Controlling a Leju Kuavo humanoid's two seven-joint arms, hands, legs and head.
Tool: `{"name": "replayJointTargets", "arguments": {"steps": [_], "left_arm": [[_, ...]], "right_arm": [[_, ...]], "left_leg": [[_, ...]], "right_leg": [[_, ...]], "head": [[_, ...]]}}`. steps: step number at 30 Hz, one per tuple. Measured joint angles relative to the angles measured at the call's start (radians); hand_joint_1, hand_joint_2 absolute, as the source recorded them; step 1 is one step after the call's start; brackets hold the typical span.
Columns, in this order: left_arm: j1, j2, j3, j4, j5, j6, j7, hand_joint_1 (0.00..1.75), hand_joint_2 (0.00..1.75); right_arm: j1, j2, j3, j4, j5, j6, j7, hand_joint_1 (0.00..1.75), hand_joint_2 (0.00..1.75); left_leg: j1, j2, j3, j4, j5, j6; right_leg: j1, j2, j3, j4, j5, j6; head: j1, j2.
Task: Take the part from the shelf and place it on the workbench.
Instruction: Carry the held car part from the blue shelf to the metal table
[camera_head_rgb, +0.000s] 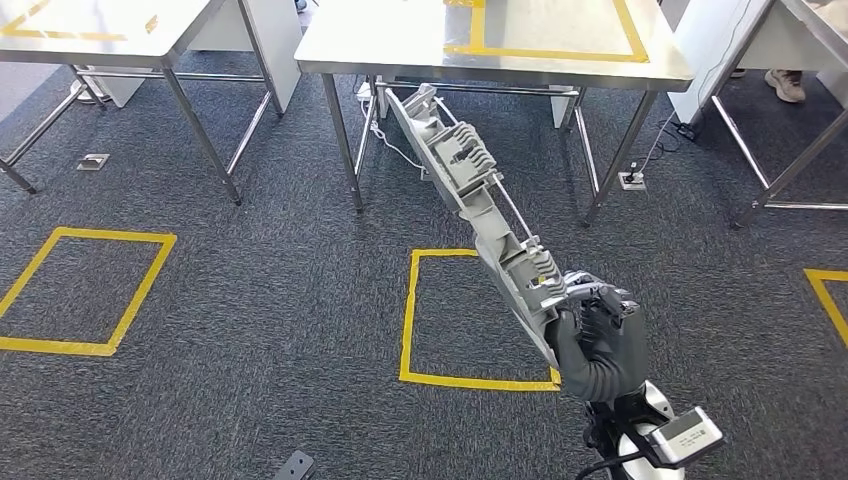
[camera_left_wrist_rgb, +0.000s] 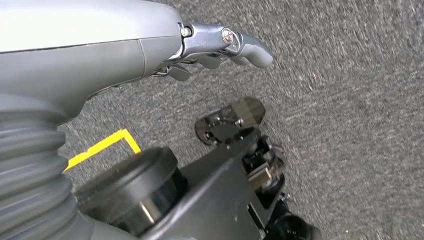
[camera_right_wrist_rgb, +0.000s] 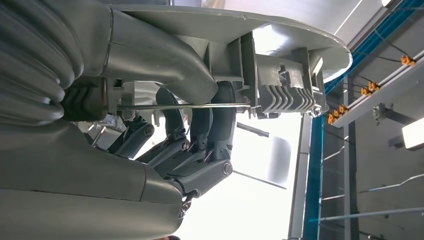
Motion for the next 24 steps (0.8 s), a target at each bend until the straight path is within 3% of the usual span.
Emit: {"name": "replayJointTargets", "arguments": {"steps": [10, 17, 20, 24], "left_arm": [[0.000, 0.000, -0.002, 0.000, -0.020, 0.006, 0.002, 0.00, 1.75], [0.001, 0.001, -0.004, -0.001, -0.030, 0.008, -0.003, 0.00, 1.75], [0.001, 0.002, -0.004, -0.001, -0.032, 0.008, -0.006, 0.00, 1.75], [0.002, 0.002, -0.005, -0.001, -0.047, 0.007, -0.010, 0.00, 1.75]], "right_arm": [[-0.002, 0.007, 0.000, -0.003, 0.000, 0.002, 0.006, 1.75, 1.75], [-0.010, 0.013, 0.001, -0.003, 0.000, 0.013, 0.011, 1.75, 1.75], [-0.010, 0.018, 0.004, -0.003, 0.001, 0.015, 0.012, 1.75, 1.75], [-0.006, 0.020, 0.005, -0.005, 0.008, 0.015, 0.011, 1.75, 1.75]], "left_leg": [[0.000, -0.001, 0.005, -0.003, 0.001, -0.004], [-0.005, -0.001, 0.005, 0.000, -0.001, 0.000], [-0.009, -0.001, 0.005, 0.002, -0.004, 0.006], [-0.004, -0.002, 0.018, -0.016, -0.015, 0.029]], "right_leg": [[-0.001, -0.001, 0.005, 0.000, -0.001, -0.002], [-0.006, -0.001, 0.007, -0.002, 0.001, 0.002], [-0.010, -0.001, 0.008, -0.004, 0.000, 0.008], [-0.010, -0.002, 0.012, 0.018, 0.006, 0.024]], "head": [[0.000, 0.000], [0.000, 0.000], [0.000, 0.000], [0.001, 0.000]]}}
